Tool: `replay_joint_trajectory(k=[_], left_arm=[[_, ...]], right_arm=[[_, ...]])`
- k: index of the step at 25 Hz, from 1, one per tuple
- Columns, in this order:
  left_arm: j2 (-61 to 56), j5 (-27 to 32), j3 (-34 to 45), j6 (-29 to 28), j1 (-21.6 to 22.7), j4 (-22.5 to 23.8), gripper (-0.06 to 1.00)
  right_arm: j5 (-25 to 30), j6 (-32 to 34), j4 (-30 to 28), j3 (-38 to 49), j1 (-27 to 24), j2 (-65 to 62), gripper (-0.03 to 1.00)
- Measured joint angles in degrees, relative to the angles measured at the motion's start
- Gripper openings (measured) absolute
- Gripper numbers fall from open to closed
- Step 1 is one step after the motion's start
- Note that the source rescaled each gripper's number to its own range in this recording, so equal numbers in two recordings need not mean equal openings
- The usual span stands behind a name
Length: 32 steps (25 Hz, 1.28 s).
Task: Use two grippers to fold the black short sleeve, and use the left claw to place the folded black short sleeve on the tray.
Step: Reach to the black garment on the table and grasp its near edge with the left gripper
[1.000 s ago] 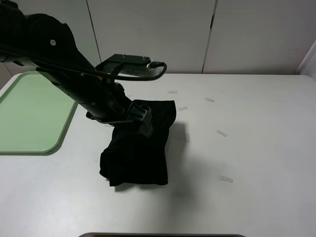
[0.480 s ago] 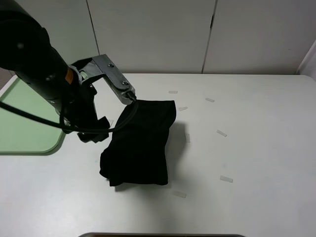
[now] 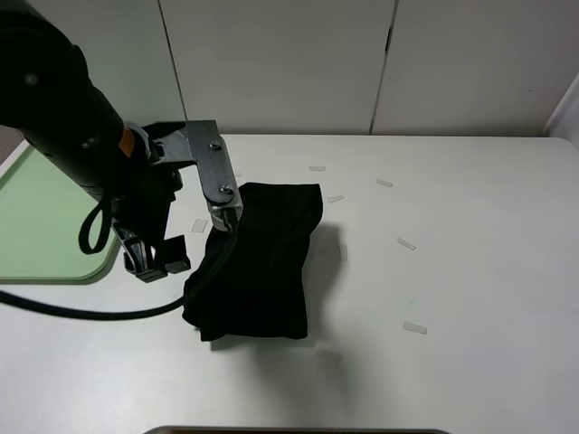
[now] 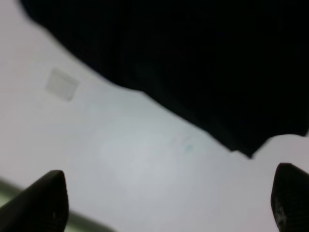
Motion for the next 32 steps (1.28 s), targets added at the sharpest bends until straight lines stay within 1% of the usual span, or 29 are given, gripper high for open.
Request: replay_joint_trajectory(k=[2,3,4,5,6,8,9,12,13,17,20,21,23,24,25,28,30,32], left_arm=[[0.0,0.1,0.0,5.7,0.0,-4.2,0.83],[0.0,0.3,0.0,8.9,0.0,-7.1,0.83],[0.0,0.2,0.3,11.5,0.0,-8.7,0.83],[0.0,0.2,0.3,11.5,0.0,-8.7,0.83],[0.0,-0.3,1.0,13.4,0.0,-9.9,0.83],[0.0,-2.1,3.1,15.4,0.0,-11.1,0.83],[0.0,-3.3,4.1,15.9,0.0,-11.1,0.83],[0.0,-9.6,7.0,16.8,0.3,-11.1,0.83],[0.1,-13.0,8.1,16.9,0.6,-11.1,0.82],[3.0,-14.9,8.4,17.0,0.7,-11.1,0.80],[5.6,-17.6,8.6,17.0,0.7,-11.6,0.77],[6.2,-18.2,8.6,17.0,0.7,-11.6,0.75],[6.8,-18.7,8.6,17.0,0.7,-11.7,0.65],[6.9,-18.7,8.6,17.0,0.7,-11.8,0.56],[6.9,-18.7,8.6,17.0,0.7,-11.8,0.45],[6.9,-18.0,8.6,17.1,0.7,-11.8,0.20],[6.9,-16.8,8.6,17.1,0.7,-11.8,0.09],[6.9,-14.5,8.6,17.5,0.7,-11.8,0.02]], right_arm=[[0.0,0.0,0.0,0.0,0.0,0.0,0.98],[0.0,0.0,0.0,0.0,0.0,0.0,0.98],[0.0,0.0,0.0,0.0,0.0,0.0,0.98],[0.0,0.0,0.0,0.0,0.0,0.0,0.98],[0.0,0.0,0.0,0.0,0.0,0.0,0.98],[0.0,0.0,0.0,0.0,0.0,0.0,0.98],[0.0,0.0,0.0,0.0,0.0,0.0,0.98],[0.0,0.0,0.0,0.0,0.0,0.0,0.98],[0.0,0.0,0.0,0.0,0.0,0.0,0.98],[0.0,0.0,0.0,0.0,0.0,0.0,0.98],[0.0,0.0,0.0,0.0,0.0,0.0,0.98],[0.0,0.0,0.0,0.0,0.0,0.0,0.98],[0.0,0.0,0.0,0.0,0.0,0.0,0.98],[0.0,0.0,0.0,0.0,0.0,0.0,0.98],[0.0,0.0,0.0,0.0,0.0,0.0,0.98],[0.0,0.0,0.0,0.0,0.0,0.0,0.98],[0.0,0.0,0.0,0.0,0.0,0.0,0.98],[0.0,0.0,0.0,0.0,0.0,0.0,0.98]])
